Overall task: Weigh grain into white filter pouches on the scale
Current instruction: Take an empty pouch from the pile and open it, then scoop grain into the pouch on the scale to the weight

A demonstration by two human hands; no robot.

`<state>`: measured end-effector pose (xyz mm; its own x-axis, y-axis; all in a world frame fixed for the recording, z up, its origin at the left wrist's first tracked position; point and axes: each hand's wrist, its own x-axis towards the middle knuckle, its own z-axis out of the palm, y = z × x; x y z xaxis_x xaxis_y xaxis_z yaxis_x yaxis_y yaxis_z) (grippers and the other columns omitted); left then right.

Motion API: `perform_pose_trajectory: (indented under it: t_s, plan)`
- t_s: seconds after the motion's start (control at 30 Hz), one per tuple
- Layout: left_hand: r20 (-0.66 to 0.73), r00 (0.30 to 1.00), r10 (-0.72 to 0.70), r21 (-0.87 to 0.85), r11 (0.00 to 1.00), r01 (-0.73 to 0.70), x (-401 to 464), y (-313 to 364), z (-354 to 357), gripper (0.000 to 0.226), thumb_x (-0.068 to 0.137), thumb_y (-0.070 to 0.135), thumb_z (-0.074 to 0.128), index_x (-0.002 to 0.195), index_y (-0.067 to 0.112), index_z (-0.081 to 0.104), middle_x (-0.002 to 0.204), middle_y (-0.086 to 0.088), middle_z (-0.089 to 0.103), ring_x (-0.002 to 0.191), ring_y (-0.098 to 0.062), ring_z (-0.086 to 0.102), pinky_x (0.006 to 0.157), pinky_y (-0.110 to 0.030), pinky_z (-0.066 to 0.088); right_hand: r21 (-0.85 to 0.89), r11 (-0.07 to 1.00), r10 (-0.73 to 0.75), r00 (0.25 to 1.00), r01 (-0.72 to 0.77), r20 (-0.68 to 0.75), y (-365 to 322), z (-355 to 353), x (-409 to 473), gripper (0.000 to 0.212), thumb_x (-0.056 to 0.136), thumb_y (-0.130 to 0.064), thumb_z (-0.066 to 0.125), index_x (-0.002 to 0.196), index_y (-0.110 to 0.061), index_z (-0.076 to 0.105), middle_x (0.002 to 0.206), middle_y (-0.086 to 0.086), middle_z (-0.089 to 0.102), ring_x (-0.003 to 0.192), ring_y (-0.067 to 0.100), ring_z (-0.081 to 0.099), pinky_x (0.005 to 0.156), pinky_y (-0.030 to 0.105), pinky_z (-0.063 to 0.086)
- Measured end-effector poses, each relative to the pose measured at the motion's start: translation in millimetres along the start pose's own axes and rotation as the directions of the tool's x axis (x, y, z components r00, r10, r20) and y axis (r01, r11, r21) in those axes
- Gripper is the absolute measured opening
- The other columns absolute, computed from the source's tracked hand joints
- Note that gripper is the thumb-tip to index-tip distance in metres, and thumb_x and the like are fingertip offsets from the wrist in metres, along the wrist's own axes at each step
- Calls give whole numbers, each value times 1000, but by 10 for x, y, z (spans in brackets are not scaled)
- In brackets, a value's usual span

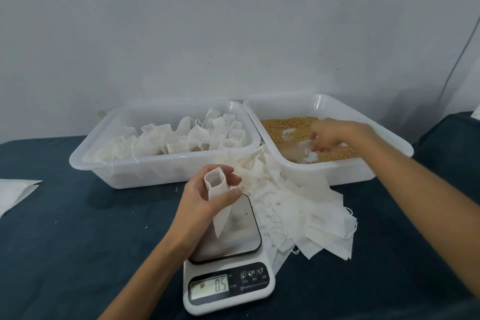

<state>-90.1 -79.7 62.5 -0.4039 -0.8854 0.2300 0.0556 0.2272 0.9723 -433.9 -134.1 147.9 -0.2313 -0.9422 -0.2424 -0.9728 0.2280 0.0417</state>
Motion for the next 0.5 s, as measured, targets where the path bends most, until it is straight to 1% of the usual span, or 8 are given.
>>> perform_pose_trajectory:
  t_s: [0.07,0.13,0.2,0.27,0.33,0.4,0.5]
  plan:
    - [-3,1000,-5,-1,1000,5,-5,-4,-6,35,80,32,82,112,28,69,113,0,77,98,-13,73,78,-29,56,-17,1000,10,997,-11,-71,-203,86,103,19,98,-16,62,84,-4,65,75,5,63,61,17,56,56,27,45]
    - [-4,1000,-8,6,1000,8,-7,-11,-6,35,80,32,82,112,29,69,113,1,77,98,-13,73,78,-28,56,6,1000,25,994,-24,-110,-365,160,207,16,96,-9,58,81,-5,62,71,4,60,57,16,54,51,26,43]
    - [-4,1000,-6,12,1000,6,-4,-21,-6,34,80,31,82,112,29,69,112,0,77,97,-12,73,78,-28,57,30,999,35,989,-31,-146,-479,202,287,13,93,-7,58,82,-5,63,70,4,60,58,16,56,52,27,46]
    - [-6,1000,-7,11,1000,7,1,-26,-9,35,81,30,82,113,28,69,113,1,77,98,-12,73,80,-30,56,55,997,62,978,-52,-200,-530,221,349,15,92,-11,63,77,-7,61,71,3,59,59,15,56,58,29,50]
    - [-10,1000,-6,8,1000,6,10,-23,-13,35,81,29,82,113,27,69,113,0,77,99,-13,73,82,-31,56,111,990,109,962,-84,-248,-508,230,403,19,92,-9,64,74,-7,59,71,3,59,60,15,55,58,29,48]
    - [-14,1000,-5,1,1000,5,9,-22,-14,35,80,28,82,112,26,69,112,0,77,99,-12,73,81,-29,55,196,974,168,945,-115,-280,-444,245,431,23,92,-8,62,70,-7,56,70,4,57,59,16,54,53,27,43]
    - [-14,1000,-4,-3,1000,4,3,-22,-12,35,80,28,82,112,26,69,111,0,77,98,-13,73,78,-27,57,323,938,239,910,-127,-339,-348,235,414,30,91,-11,62,64,-7,50,64,5,52,53,17,46,46,28,35]
